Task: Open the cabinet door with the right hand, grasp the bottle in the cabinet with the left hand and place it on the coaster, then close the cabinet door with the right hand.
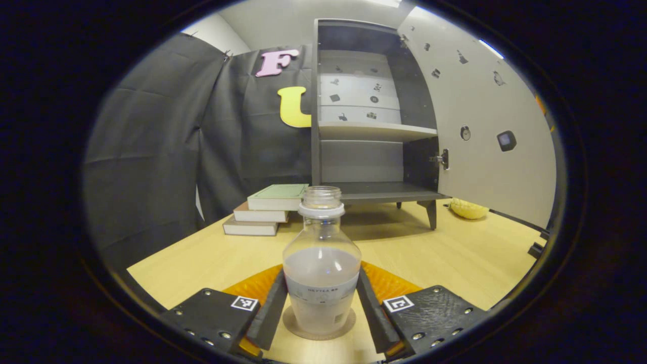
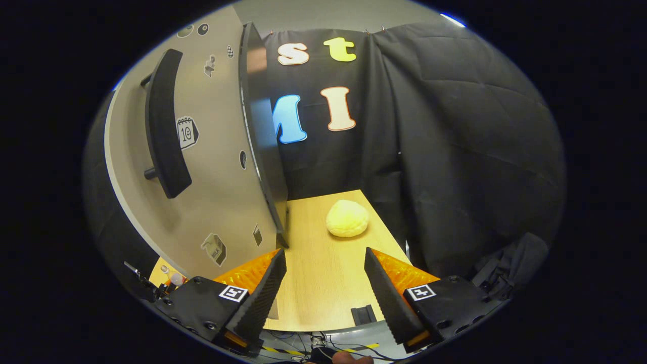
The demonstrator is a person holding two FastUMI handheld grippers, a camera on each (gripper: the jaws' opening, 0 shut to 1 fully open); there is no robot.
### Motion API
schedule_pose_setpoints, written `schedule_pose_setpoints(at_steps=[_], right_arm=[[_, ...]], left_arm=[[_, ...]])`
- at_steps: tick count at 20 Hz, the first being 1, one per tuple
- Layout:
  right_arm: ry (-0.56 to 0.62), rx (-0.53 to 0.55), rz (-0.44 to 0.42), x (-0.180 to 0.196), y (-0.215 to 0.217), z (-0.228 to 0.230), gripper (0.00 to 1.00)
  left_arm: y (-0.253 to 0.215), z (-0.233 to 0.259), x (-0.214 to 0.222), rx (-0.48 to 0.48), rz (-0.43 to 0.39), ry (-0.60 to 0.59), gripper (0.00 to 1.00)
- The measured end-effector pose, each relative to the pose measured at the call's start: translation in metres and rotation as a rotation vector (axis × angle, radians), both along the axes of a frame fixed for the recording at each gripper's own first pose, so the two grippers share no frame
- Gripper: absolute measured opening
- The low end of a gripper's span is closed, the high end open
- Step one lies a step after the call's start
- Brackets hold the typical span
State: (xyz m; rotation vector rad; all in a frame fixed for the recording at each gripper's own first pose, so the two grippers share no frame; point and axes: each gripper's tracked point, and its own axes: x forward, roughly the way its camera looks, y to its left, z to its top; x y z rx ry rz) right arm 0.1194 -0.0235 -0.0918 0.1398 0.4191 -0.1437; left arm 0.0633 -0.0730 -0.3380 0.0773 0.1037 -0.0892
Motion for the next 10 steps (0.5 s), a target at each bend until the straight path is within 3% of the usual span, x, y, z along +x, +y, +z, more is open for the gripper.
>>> schedule_pose_setpoints(at_steps=[3, 4, 10], right_arm=[[-0.004, 0.024, 0.003, 0.002, 0.003, 0.002, 0.98], [-0.007, 0.032, 0.003, 0.001, 0.003, 0.004, 0.99], [-0.054, 0.053, -0.013, -0.013, 0.0, 0.023, 0.98]], left_arm=[[0.002, -0.003, -0.001, 0.042, -0.009, 0.036, 0.78], [0.004, 0.003, -0.002, 0.046, -0.003, 0.033, 0.85], [0.008, 0.066, -0.013, 0.006, -0.02, -0.021, 0.82]])
